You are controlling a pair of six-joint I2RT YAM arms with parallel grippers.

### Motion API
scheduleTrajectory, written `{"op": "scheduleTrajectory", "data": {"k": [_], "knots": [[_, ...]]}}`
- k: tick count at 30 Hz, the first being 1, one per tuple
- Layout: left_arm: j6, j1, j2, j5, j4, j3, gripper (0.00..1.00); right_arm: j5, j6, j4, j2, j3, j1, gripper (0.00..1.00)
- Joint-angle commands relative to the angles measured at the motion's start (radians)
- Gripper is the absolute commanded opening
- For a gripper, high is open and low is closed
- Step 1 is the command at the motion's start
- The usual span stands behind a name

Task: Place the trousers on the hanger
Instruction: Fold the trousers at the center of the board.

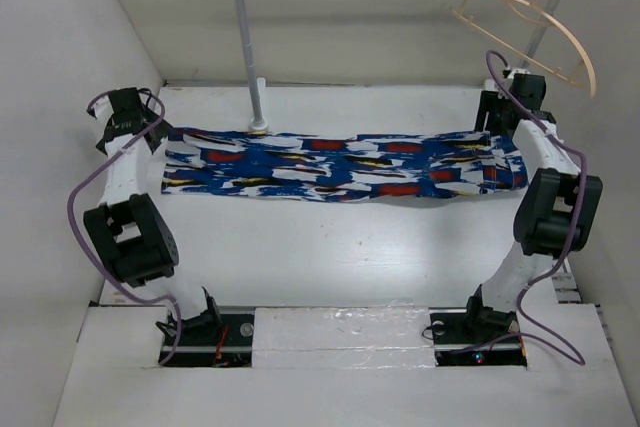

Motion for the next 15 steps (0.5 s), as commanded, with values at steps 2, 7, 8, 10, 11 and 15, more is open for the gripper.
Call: {"op": "scheduleTrajectory", "data": {"k": [2,7,8,10,11,15], "knots": [[-0.035,-0.006,0.143,0.171,0.016,0.06,0.95,-0.031,-0.023,0.015,-0.047,0.02,0.016,0.74],[-0.081,-0.006,0.077,0.194,0.122,-0.035,0.6,-0.025,-0.009,0.067,-0.132,-0.049,0.071,0.59],[-0.087,-0.006,0.078,0.2,0.121,-0.044,0.42,-0.022,-0.009,0.069,-0.142,-0.056,0.072,0.5],[-0.123,-0.006,0.109,0.187,0.105,-0.078,0.34,-0.021,-0.006,0.055,-0.179,-0.072,0.101,0.0],[-0.124,-0.006,0.109,0.187,0.105,-0.078,0.34,-0.021,-0.006,0.055,-0.179,-0.078,0.101,0.0],[-0.133,-0.006,0.154,0.245,0.153,-0.093,0.47,-0.054,0.016,0.093,-0.247,-0.147,0.151,0.0]]}}
